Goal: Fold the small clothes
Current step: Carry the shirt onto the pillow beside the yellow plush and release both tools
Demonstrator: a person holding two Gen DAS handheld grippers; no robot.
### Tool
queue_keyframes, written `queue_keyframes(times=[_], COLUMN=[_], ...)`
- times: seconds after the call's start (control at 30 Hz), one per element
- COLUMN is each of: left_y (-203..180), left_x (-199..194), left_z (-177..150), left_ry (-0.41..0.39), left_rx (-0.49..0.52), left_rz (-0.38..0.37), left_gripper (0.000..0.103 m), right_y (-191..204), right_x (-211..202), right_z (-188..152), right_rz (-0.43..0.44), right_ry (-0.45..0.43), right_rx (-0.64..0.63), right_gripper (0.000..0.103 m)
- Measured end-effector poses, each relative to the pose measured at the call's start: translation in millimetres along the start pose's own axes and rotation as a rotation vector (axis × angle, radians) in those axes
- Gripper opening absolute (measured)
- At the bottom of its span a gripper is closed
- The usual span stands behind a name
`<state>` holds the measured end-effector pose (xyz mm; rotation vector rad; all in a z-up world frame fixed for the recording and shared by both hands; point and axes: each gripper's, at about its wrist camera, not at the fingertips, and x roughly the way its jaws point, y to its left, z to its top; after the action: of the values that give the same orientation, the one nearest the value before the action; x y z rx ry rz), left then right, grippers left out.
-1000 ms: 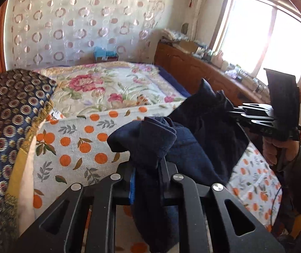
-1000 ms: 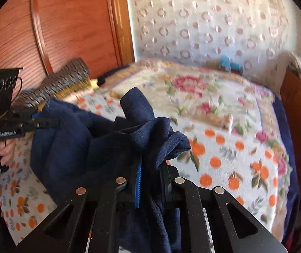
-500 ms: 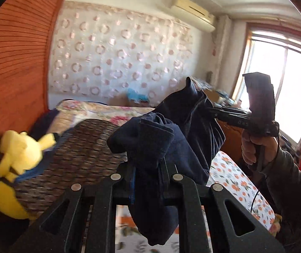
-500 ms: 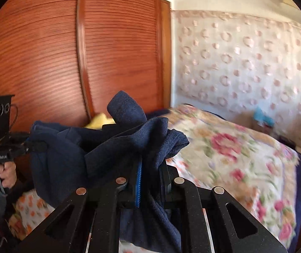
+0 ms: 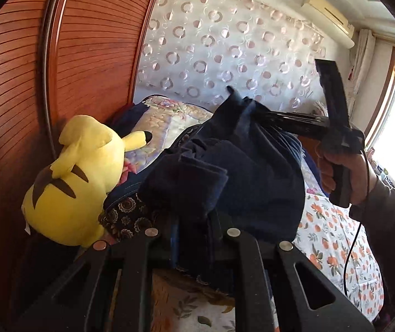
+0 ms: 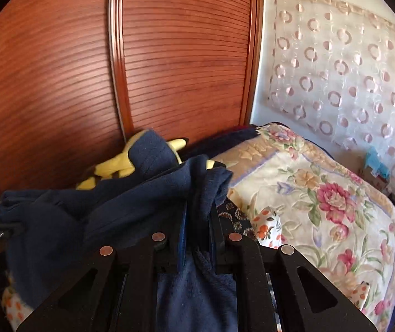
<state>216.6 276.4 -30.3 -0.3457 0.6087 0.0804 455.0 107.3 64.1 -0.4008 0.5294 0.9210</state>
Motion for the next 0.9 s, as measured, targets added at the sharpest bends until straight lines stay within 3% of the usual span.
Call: queue_keyframes(times=[0.1,0.17,0.27,0.37,0.47,0.53,0.6,0.8,0.9], left_y=[6,7,7,4,0,-3,-5,-18,-25], left_x=[-4,-4,-9,-17,-24,-31,-39,-63,-70], left_z=[-9,-13,-17,-18,-18,-18,-19,-22,-23], left_ry=[0.004,0.006,0.002,-0.018,-0.035,-0.044,-0.065,-0.132,-0.134], left_rx=[0.004,0.016,0.027,0.045,0.064,0.064,0.064,0.123,0.131], left_rz=[0.027,0.052,0.080,0.113,0.118,0.101,0.082,0.143,0.124], left_gripper=[0.017,0.020,0.030,0.042,0.046,0.069,0.077,0.085,0.086], right_y=[6,11,29,47,61,64,64,56,57], right_x=[10,10,-22,-46,-46,-34,-22,-11,-24], right_z=[0,8,3,-11,-23,-29,-38,-46,-45], right_rz=[-0.051,-0.078,-0.133,-0.043,0.014,-0.009,-0.018,-0.035,-0.044], right_ry=[0.006,-0.016,-0.118,-0.166,-0.111,-0.061,-0.005,0.004,-0.023], right_rx=[0.016,0.042,0.060,0.041,0.027,0.001,-0.003,0.080,0.097], right_gripper=[0.021,0.036,0.053,0.053,0.053,0.053,0.053,0.053,0.053])
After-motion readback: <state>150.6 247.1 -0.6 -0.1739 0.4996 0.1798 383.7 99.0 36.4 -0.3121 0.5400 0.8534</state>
